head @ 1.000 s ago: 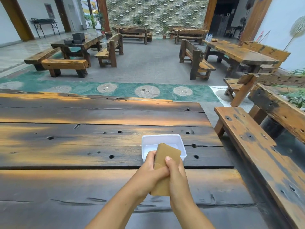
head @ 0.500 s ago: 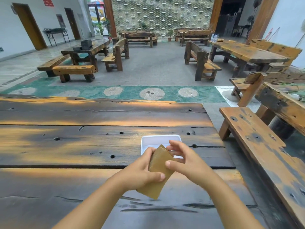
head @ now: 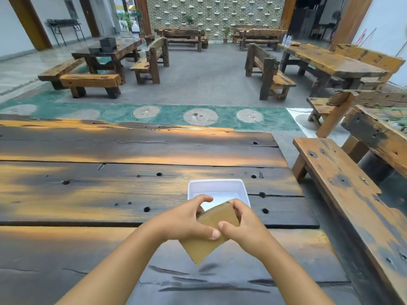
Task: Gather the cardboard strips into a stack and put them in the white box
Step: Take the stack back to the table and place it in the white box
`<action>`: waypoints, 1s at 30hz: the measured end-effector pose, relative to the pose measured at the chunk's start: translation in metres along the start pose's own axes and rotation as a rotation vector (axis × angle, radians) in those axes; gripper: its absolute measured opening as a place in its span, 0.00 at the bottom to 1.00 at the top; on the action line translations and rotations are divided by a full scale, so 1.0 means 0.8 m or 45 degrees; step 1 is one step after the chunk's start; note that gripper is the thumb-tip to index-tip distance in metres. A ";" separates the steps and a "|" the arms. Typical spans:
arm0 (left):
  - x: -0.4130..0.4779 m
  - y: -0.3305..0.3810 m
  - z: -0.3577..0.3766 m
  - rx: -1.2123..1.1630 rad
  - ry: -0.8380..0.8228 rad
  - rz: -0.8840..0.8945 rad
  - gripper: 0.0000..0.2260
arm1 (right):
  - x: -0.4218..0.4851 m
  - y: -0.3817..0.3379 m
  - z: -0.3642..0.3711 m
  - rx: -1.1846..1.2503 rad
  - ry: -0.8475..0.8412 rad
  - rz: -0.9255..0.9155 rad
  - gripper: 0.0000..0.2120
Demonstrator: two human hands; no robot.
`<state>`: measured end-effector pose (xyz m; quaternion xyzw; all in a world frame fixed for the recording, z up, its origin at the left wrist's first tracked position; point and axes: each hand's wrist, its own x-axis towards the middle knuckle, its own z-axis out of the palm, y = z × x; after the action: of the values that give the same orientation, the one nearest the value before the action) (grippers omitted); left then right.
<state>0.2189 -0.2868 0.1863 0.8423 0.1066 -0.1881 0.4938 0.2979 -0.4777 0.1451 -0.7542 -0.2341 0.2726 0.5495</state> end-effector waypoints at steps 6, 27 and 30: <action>0.039 -0.072 -0.010 -0.735 0.301 -0.049 0.50 | 0.055 0.020 0.015 0.165 0.267 0.085 0.13; 0.216 -0.136 0.019 -1.148 0.437 -0.175 0.26 | 0.193 0.108 -0.007 0.369 0.085 0.476 0.18; 0.239 -0.135 0.018 -1.155 0.403 -0.156 0.22 | 0.218 0.130 -0.013 0.389 0.097 0.514 0.20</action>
<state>0.3496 -0.2473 0.0139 0.5525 0.3011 -0.0211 0.7769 0.4396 -0.4012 0.0215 -0.7036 -0.0138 0.3804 0.6001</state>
